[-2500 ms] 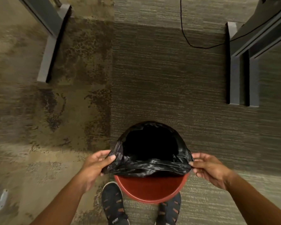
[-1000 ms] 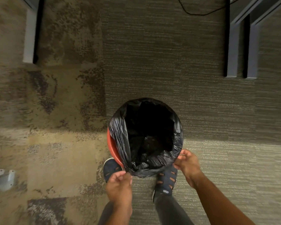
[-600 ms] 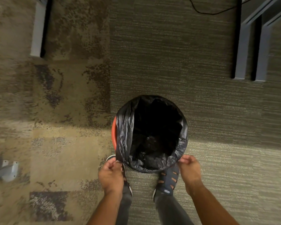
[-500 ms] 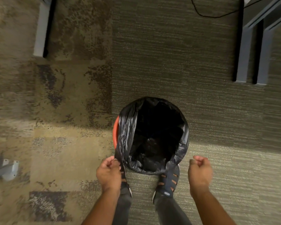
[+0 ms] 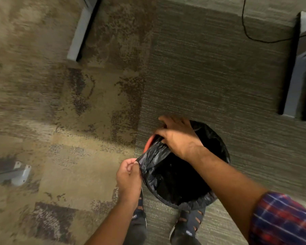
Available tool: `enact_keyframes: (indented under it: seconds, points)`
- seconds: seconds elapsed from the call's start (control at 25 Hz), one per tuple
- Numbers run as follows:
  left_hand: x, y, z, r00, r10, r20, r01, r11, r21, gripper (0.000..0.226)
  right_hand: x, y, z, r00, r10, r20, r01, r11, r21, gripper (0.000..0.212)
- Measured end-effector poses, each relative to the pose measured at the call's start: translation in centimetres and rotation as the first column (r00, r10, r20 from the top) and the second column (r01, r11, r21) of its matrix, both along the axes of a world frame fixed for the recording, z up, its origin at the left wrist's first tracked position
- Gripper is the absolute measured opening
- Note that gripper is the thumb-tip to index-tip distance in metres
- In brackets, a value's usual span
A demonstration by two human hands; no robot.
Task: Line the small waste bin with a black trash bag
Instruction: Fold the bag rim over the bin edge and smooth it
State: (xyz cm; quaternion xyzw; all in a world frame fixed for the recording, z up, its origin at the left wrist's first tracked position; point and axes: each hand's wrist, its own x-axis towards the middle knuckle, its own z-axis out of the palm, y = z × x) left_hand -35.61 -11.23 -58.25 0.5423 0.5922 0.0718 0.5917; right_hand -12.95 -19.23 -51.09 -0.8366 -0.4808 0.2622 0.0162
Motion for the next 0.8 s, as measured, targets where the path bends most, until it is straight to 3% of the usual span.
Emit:
enact_keyframes:
  seconds: [0.12,0.32,0.44,0.52,0.8]
  points:
    - [0.8,0.9,-0.1,0.998,-0.054,0.038,0.054,0.998,-0.013,0.018,1.3,1.1,-0.5,0.994,0.079,0.070,-0.072,0.993,-0.097,0.036]
    - [2.1,2.3,-0.2,0.985,-0.166,0.051,0.167,0.986,-0.009,0.014,3.5,1.4,-1.3,0.991,0.125,0.047,-0.124,0.992,-0.031,0.024]
    - [2.9,3.1,-0.5,0.980,-0.193,0.047,0.193,0.981,0.015,0.014,4.9,1.9,-2.4,0.999,0.043,-0.006,-0.042,0.998,0.036,0.006]
    - [3.3,3.8,-0.7,0.983,-0.174,0.058,0.175,0.984,-0.017,0.012,5.5,2.3,-3.5,0.998,-0.027,-0.061,0.030,0.999,0.040,0.006]
    - [5.6,6.1,-3.4,0.949,-0.304,-0.081,0.282,0.937,-0.207,0.015,8.7,3.1,-6.1,0.826,-0.409,-0.388,0.349,0.912,-0.218,0.020]
